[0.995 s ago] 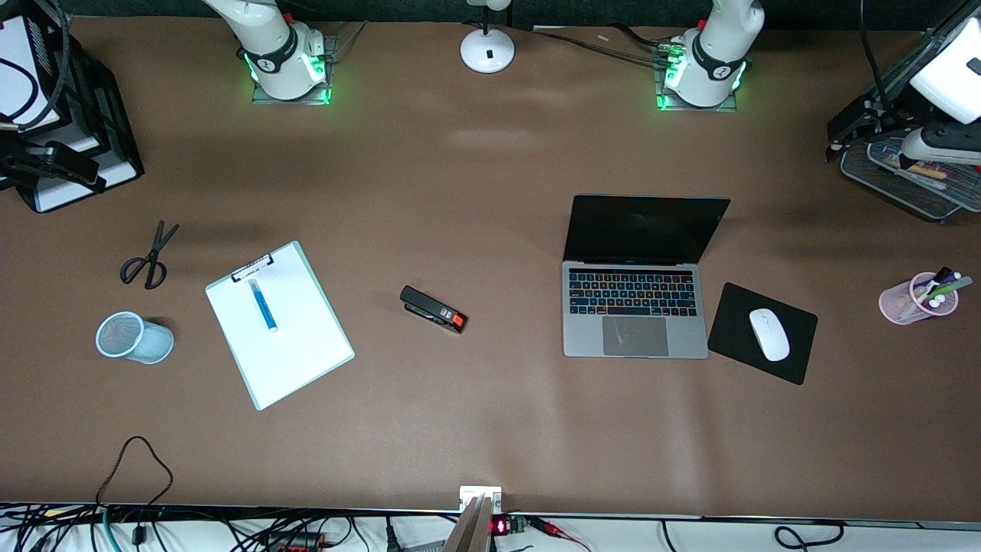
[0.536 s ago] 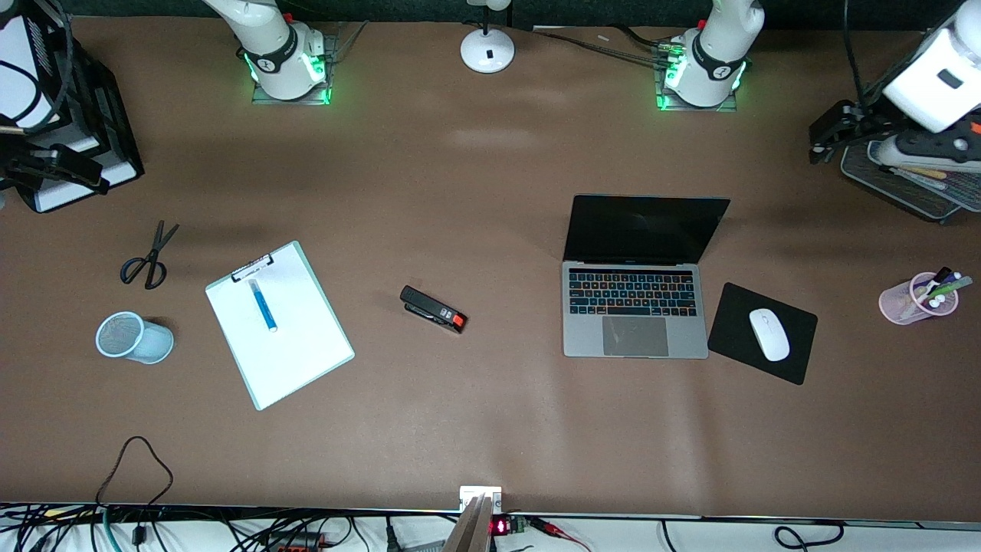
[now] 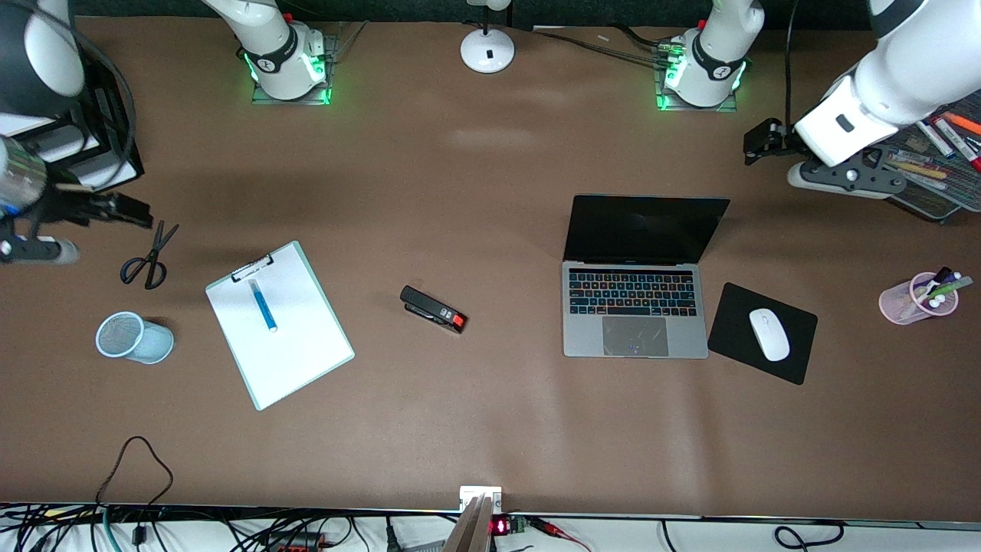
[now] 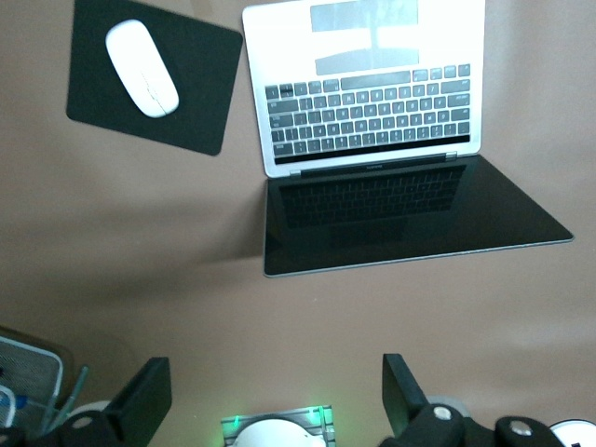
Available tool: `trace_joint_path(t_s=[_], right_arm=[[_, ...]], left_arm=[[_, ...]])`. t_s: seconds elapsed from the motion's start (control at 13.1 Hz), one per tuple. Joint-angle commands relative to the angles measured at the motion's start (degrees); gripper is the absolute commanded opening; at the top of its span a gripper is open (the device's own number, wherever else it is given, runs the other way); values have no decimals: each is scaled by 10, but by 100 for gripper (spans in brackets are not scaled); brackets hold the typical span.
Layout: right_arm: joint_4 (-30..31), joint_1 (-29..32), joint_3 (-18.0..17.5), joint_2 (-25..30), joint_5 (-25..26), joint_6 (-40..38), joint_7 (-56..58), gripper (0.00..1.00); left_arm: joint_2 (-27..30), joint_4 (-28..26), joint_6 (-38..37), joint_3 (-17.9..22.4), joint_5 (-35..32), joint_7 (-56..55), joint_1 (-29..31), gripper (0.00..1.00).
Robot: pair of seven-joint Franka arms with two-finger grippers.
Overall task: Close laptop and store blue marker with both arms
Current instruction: 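Move the right gripper toward the blue marker while the left gripper approaches the laptop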
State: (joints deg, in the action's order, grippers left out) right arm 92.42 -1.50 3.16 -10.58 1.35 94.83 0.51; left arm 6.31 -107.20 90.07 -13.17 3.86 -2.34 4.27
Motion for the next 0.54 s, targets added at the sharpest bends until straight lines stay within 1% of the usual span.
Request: trace_joint_path(t_s=[0.0, 0.15, 0.31, 0.46], right_arm=[[-7, -3, -1, -36, -21, 31, 33, 100], [-6, -9, -1, -67, -21, 64, 44, 100], [-5, -12, -1, -99, -22, 83, 46, 100], [-5, -29, -1, -126, -21, 92, 66, 100]], left_arm=[[12, -42, 34, -31, 12, -45, 1, 100], [12, -74, 60, -64, 11, -101, 1, 100], [12, -102, 72, -87, 12, -118, 2, 100], [17, -142, 96, -122, 13, -165, 3, 100]])
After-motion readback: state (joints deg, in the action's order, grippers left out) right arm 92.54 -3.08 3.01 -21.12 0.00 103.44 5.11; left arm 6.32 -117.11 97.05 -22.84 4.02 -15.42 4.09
